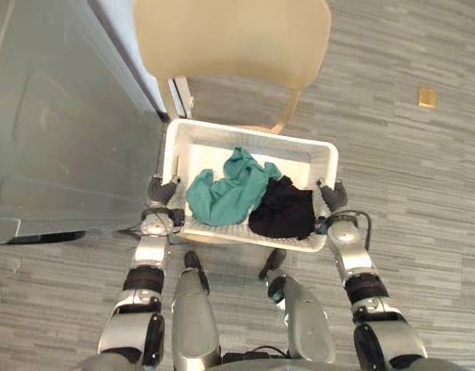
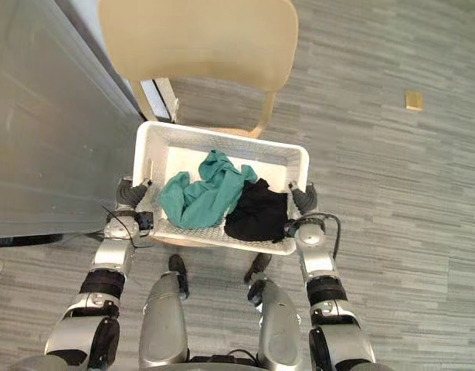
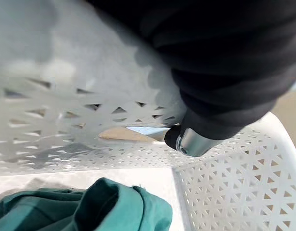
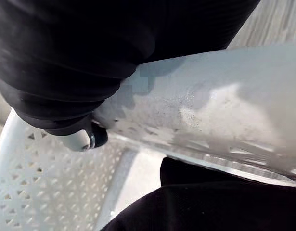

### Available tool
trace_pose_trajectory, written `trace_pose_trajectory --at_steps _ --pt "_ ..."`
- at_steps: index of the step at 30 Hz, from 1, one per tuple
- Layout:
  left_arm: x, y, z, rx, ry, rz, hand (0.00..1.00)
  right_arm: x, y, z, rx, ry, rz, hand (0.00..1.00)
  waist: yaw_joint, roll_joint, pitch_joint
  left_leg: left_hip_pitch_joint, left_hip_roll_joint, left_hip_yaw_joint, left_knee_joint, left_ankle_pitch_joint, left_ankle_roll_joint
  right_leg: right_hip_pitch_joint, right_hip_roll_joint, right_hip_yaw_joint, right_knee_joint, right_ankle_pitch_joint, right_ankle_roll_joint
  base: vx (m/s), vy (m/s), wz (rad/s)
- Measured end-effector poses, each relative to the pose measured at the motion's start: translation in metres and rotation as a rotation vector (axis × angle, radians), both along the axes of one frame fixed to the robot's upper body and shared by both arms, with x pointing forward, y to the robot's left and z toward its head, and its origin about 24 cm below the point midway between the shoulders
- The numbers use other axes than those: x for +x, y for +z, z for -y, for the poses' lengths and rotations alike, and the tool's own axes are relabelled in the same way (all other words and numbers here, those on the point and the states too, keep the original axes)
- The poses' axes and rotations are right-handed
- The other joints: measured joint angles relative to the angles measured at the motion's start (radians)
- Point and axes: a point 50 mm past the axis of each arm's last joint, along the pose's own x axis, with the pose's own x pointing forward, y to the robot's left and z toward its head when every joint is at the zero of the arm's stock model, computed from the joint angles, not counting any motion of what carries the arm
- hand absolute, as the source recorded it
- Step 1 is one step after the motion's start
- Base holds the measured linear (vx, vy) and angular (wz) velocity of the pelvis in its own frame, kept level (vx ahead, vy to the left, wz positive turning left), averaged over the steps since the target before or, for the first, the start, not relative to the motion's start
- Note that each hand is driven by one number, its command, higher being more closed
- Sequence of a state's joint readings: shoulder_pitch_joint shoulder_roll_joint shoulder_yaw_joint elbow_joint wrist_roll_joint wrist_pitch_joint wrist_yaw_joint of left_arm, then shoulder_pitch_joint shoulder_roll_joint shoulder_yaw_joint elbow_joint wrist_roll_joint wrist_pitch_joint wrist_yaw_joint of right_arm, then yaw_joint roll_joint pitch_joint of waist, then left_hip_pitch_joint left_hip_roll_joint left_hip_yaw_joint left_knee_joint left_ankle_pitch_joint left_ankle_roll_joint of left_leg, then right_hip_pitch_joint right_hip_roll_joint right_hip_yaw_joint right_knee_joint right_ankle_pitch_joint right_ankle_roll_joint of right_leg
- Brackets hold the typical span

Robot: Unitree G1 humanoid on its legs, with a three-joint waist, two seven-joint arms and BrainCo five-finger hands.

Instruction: Pick up the laundry basket with both hands and put the clothes into the washing machine.

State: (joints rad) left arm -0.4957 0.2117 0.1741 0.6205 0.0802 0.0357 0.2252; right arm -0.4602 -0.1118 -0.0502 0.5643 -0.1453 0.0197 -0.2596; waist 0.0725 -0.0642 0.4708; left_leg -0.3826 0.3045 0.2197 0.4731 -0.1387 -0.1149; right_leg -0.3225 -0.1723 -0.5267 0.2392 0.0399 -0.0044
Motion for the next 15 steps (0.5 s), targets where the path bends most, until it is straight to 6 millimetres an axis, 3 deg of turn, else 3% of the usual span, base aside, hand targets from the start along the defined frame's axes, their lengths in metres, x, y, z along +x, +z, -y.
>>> trace_pose_trajectory --at_steps 5,8,11,12,15 --pt "0.012 0.016 -0.011 0.019 0.024 0.013 1.00 0.010 0.013 -0.013 0.007 0.040 0.040 1.00 0.016 -0.010 0.010 -0.026 -0.001 -0.023 -0.036 0.035 -0.013 -0.015 0.018 -0.018 -0.041 0.028 -0.016 -0.02 -0.038 0.06" --pt "0.017 0.025 -0.012 0.056 0.023 0.021 1.00 0.011 0.012 -0.015 0.011 0.034 0.042 1.00 0.022 -0.012 0.011 -0.031 0.008 -0.027 -0.058 0.037 -0.016 -0.017 0.033 -0.020 -0.075 0.046 -0.016 -0.09 -0.028 -0.04" --pt "0.020 0.039 -0.012 0.110 0.017 0.064 1.00 0.012 0.009 -0.015 0.020 0.024 0.026 1.00 0.023 -0.030 0.021 -0.046 0.006 -0.030 -0.082 0.043 -0.028 -0.035 0.039 -0.023 -0.095 0.058 -0.011 -0.12 -0.015 -0.03" --pt "0.020 0.042 -0.012 0.129 0.016 0.075 0.00 0.013 0.008 -0.015 0.019 0.020 0.017 0.00 0.019 -0.034 0.023 -0.053 0.006 -0.032 -0.087 0.044 -0.029 -0.037 0.043 -0.026 -0.106 0.066 -0.008 -0.13 -0.028 -0.03" --pt "0.021 0.051 -0.011 0.134 0.018 0.111 0.00 0.012 0.007 -0.014 0.025 0.005 0.012 0.00 0.020 -0.045 0.028 -0.071 0.006 -0.041 -0.088 0.045 -0.032 -0.047 0.046 -0.036 -0.118 0.077 -0.005 -0.07 -0.013 0.01"
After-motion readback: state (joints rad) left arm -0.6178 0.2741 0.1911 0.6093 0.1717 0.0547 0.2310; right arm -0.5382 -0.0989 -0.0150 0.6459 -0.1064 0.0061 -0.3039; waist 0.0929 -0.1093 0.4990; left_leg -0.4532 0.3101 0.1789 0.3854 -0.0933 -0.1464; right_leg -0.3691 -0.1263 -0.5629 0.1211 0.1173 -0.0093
